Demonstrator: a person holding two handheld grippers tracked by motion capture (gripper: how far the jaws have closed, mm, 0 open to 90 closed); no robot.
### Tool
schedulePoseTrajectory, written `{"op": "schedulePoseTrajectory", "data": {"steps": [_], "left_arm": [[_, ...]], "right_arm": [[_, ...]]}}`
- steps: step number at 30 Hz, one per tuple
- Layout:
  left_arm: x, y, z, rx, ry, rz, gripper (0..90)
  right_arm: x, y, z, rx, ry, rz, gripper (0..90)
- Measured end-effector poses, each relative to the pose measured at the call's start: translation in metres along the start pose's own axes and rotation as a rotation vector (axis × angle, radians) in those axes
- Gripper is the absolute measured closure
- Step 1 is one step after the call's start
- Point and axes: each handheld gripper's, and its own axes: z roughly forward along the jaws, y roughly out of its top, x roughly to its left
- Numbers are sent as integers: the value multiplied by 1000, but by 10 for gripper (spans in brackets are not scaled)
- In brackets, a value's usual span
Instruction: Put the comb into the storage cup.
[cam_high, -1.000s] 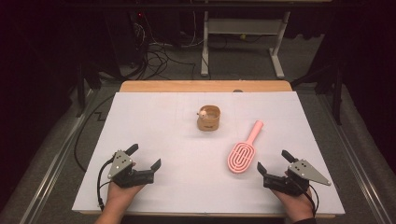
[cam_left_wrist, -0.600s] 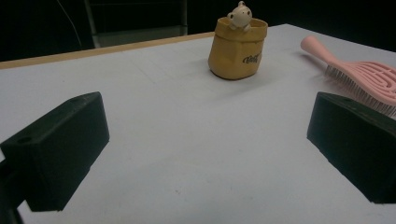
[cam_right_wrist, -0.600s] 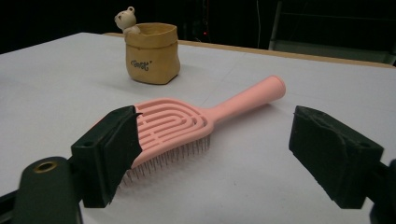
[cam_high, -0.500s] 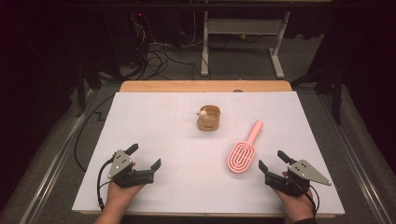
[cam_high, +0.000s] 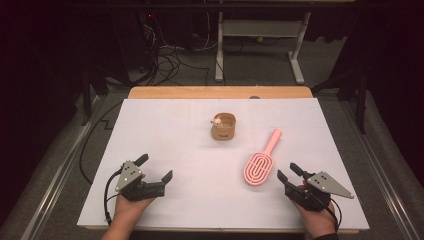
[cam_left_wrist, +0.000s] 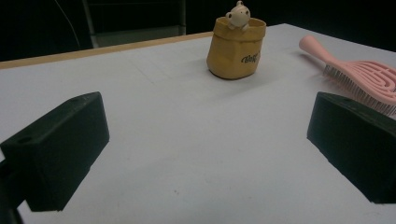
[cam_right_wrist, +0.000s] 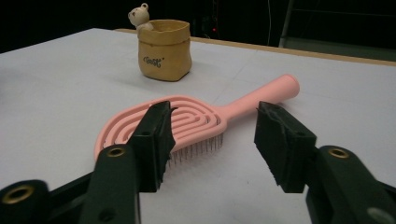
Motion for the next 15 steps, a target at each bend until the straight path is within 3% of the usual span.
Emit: {"op": "schedulePoseTrajectory", "data": {"steps": [5,7,11,13,15], "left_arm": [[0,0,0,0,0,-1,0],[0,0,0,0,0,-1,0],[0,0,0,-1,-1,-1,0],[0,0,0,-2,-2,-2,0],[0,0,0,-1,-2,-1,0]], "right_arm": [[1,1,0,6,4,1,606],[2,2,0,12,15,-3,694],[2,3,0,17,26,-4,766],[4,4,1,23,36,-14,878],[5,4,0,24,36,-13,900]]}}
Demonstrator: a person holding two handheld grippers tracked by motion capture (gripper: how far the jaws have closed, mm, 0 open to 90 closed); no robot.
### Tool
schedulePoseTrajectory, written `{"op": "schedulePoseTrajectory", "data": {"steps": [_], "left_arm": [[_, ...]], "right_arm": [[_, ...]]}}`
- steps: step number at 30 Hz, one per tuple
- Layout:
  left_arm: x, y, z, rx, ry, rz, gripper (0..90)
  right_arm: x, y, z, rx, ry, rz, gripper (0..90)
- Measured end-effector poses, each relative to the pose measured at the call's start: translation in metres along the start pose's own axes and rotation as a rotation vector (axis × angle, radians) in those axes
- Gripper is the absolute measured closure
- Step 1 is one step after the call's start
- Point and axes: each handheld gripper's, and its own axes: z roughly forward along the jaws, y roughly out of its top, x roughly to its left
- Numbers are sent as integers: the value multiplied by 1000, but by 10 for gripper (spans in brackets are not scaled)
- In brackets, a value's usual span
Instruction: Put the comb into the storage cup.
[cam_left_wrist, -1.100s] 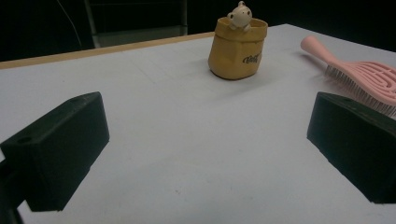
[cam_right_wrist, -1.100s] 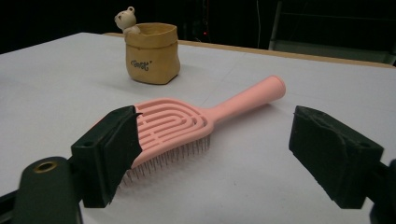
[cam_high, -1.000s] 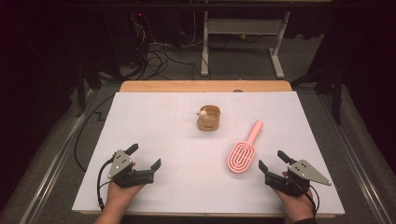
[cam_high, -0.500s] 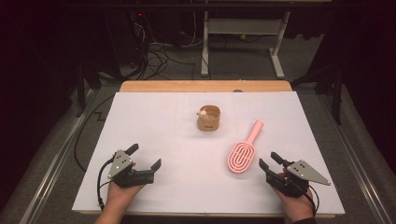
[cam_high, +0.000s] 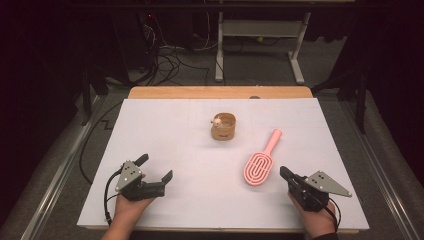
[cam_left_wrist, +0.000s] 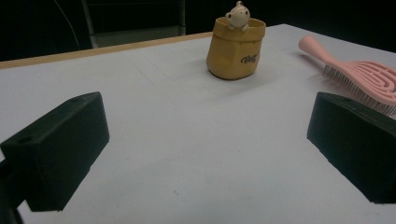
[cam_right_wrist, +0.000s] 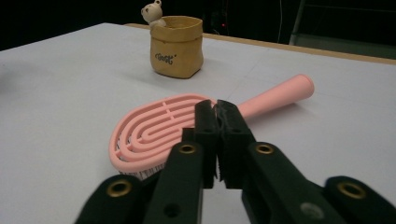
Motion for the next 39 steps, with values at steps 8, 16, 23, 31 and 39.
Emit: {"op": "schedulePoseTrajectory", "data": {"steps": [8,16,23,31,39], "left_arm": [[-1,0,1,-2,-4,2,0],[-1,-1,2,0,-12,2,0],[2,-2,2,-3,-12,-9,0],[2,-2,1,-8,-7,-15,0],[1,-3,1,-5,-7,-12,0]], "right_arm": [[11,7,5,13,27,-48,900],[32,19,30,80,78,-111,900],[47,32,64,147,66,-170,900],[54,34,91,227,66,-186,900],[55,34,95,266,61,-203,900]]}}
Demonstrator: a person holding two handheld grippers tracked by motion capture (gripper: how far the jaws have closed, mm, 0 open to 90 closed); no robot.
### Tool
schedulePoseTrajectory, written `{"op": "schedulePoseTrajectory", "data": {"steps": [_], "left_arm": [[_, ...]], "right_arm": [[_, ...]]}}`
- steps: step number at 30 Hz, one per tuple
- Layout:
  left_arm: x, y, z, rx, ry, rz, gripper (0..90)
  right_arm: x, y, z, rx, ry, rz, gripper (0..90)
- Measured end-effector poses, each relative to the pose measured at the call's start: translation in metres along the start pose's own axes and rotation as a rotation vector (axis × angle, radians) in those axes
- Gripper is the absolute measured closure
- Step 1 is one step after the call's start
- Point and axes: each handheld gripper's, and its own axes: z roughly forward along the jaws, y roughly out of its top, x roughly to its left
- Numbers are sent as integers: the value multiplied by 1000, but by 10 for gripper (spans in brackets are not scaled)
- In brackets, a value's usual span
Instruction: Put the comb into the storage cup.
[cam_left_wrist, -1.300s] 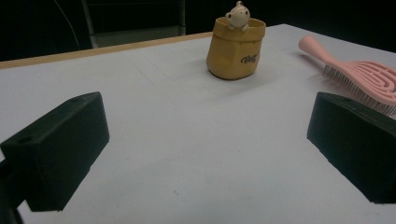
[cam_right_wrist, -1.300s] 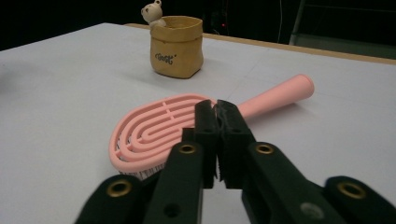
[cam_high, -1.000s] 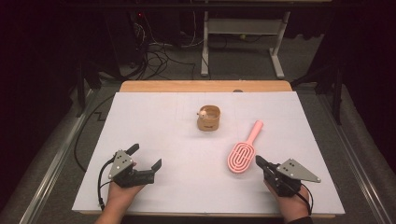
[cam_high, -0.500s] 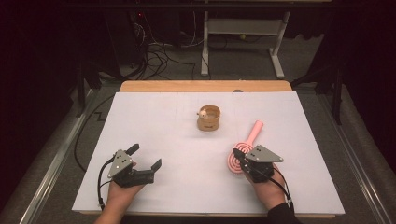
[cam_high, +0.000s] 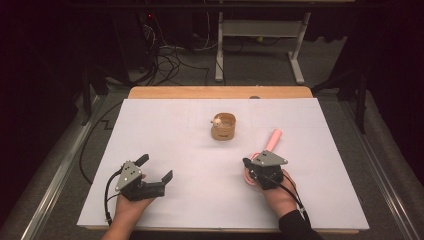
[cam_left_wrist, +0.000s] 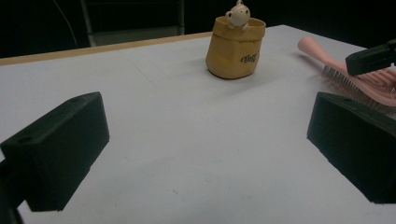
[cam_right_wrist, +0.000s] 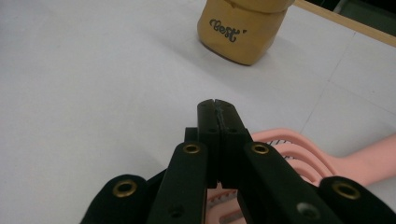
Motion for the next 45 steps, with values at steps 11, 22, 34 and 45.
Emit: {"op": "schedulePoseTrajectory", "data": {"steps": [11,22,34,45], "left_arm": [[0,0,0,0,1,1,0],[1,1,-2,-11,2,0,0],[3,3,-4,-15,12,1,0],[2,3,-3,-2,22,27,0]], "right_arm": [[3,2,4,26,-3,-23,900],[2,-6,-10,46,-8,-31,900],[-1,-14,-24,64,-21,-43,900],[-8,-21,-34,69,-28,-27,900]]}}
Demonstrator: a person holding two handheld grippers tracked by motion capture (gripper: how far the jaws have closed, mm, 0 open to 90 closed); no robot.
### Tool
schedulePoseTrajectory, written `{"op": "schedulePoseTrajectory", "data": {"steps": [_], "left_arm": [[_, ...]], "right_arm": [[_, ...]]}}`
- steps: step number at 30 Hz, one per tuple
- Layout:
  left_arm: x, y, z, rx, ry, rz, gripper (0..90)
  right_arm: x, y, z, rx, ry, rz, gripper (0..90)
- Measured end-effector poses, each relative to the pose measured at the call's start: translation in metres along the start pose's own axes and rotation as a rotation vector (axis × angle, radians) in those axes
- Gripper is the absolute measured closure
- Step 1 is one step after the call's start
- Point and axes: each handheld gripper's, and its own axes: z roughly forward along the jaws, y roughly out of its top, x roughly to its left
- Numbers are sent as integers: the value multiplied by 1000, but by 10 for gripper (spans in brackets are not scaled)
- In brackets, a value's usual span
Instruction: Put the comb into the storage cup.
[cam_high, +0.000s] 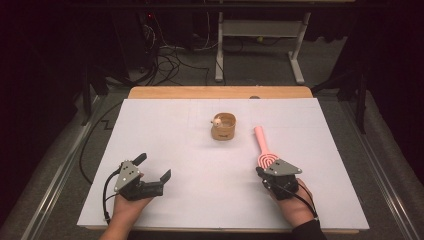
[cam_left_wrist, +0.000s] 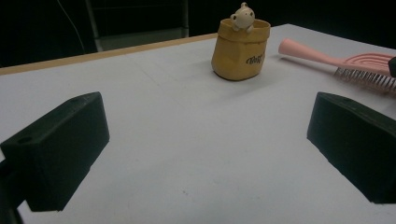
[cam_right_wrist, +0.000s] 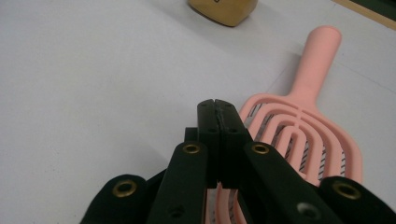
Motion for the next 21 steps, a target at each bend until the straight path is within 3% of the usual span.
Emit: {"op": "schedulePoseTrajectory", "data": {"steps": [15,21], "left_arm": [[0,-1,1,2,-3,-8,0],[-1,-1,2,1,-4,-7,0]], "right_arm": [[-11,-15,-17,-3,-20,38,900],[2,-9,-20,-38,15,3,900]]}}
